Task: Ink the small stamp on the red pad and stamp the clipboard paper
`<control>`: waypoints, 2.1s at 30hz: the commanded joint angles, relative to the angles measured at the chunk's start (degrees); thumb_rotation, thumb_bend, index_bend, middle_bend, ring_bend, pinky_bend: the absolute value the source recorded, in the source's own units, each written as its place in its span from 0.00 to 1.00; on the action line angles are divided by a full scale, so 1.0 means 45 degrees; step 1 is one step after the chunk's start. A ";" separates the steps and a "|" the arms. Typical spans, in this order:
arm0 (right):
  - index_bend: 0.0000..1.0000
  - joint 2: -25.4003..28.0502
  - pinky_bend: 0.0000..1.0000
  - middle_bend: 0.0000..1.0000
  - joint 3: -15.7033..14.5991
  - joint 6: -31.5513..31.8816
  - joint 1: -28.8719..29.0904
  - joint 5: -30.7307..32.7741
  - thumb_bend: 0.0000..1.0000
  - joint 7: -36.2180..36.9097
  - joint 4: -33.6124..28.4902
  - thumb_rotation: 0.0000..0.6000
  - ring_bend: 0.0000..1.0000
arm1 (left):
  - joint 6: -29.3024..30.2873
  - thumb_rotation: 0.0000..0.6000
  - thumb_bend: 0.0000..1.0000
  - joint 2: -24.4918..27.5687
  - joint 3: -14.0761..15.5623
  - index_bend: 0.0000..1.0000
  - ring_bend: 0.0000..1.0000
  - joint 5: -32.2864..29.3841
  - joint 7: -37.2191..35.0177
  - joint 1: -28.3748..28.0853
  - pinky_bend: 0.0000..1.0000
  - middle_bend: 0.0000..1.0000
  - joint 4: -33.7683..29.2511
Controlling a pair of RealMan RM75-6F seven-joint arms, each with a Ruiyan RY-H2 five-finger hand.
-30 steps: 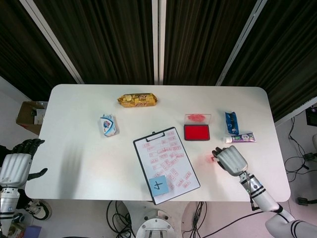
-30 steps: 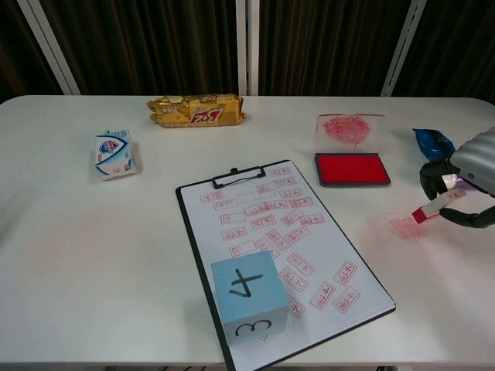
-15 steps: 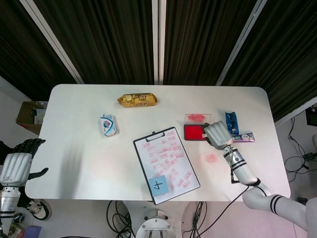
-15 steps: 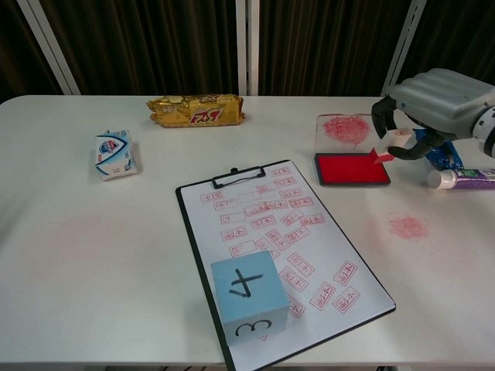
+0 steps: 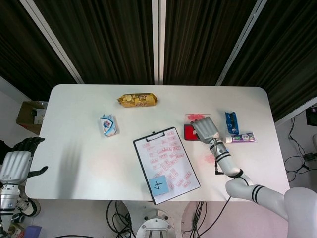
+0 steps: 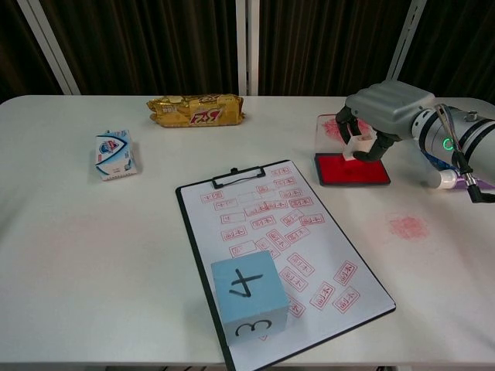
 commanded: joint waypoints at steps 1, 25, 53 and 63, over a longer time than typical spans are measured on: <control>1.00 -0.0100 0.98 0.87 -0.0023 -0.0131 0.0100 0.0311 0.52 -0.0188 0.0128 1.00 0.92 | 0.0012 1.00 0.00 -0.0003 -0.0018 0.19 0.16 0.0007 -0.0034 -0.0013 0.25 0.19 0.0011; 1.00 -0.1155 0.98 0.88 -0.0619 -0.0547 0.0563 0.1091 0.49 -0.0125 0.1989 1.00 0.92 | 0.0070 1.00 0.00 -0.0132 -0.0011 0.19 0.16 0.0034 -0.0255 -0.0013 0.25 0.19 0.0285; 1.00 0.2199 0.98 0.89 -0.0472 0.2066 -0.0192 -0.0228 0.48 0.0403 -0.4122 1.00 0.92 | 0.0180 1.00 0.00 -0.0052 0.0050 0.19 0.16 0.0099 -0.0065 0.0065 0.25 0.19 0.0057; 1.00 0.2527 0.98 0.89 -0.2288 0.2099 -0.0600 -0.1604 0.48 -0.0639 -0.5687 1.00 0.92 | 0.0145 1.00 0.00 0.0007 0.0086 0.19 0.16 0.0065 0.0027 0.0093 0.25 0.19 -0.0062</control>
